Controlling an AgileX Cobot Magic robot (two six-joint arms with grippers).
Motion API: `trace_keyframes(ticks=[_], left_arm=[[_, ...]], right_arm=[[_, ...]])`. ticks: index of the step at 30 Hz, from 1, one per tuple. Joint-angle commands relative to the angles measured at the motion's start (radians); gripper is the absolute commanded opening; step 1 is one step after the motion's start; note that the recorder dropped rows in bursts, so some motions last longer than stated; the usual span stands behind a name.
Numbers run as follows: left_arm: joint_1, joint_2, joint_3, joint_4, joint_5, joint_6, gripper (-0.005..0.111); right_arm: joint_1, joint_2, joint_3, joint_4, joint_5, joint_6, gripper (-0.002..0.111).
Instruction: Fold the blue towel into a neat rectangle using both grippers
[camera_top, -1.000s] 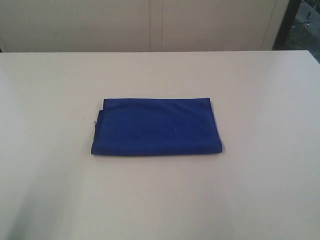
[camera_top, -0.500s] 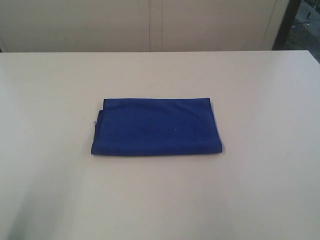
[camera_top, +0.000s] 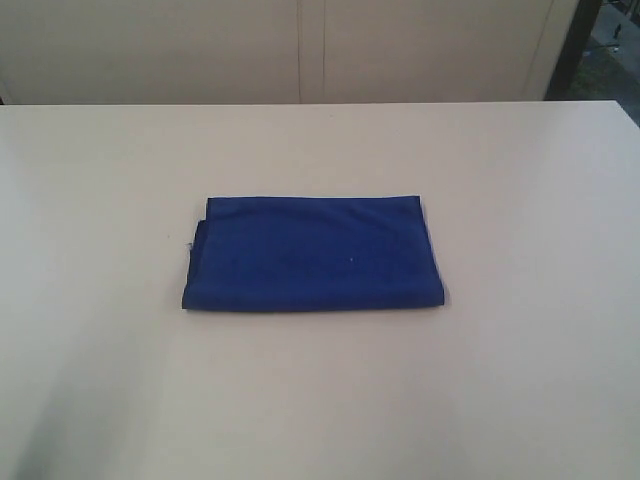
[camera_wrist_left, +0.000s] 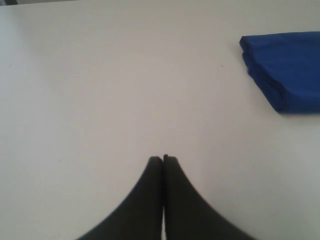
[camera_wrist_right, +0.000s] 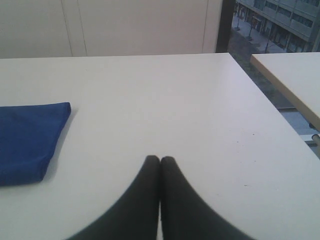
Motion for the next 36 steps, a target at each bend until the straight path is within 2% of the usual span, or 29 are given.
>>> trace_keyframes(ticks=[1, 30, 36], left_arm=[[0.005, -0.004, 0.006, -0.007, -0.001, -0.006, 0.0], [0.005, -0.004, 0.006, -0.007, -0.001, -0.006, 0.0], [0.005, -0.004, 0.006, -0.007, -0.001, -0.006, 0.0]], right_arm=[[-0.005, -0.004, 0.003, -0.009, -0.001, 0.001, 0.0], [-0.005, -0.004, 0.003, -0.007, 0.036, 0.002, 0.0], [-0.005, -0.004, 0.048, -0.003, 0.004, 0.003, 0.0]])
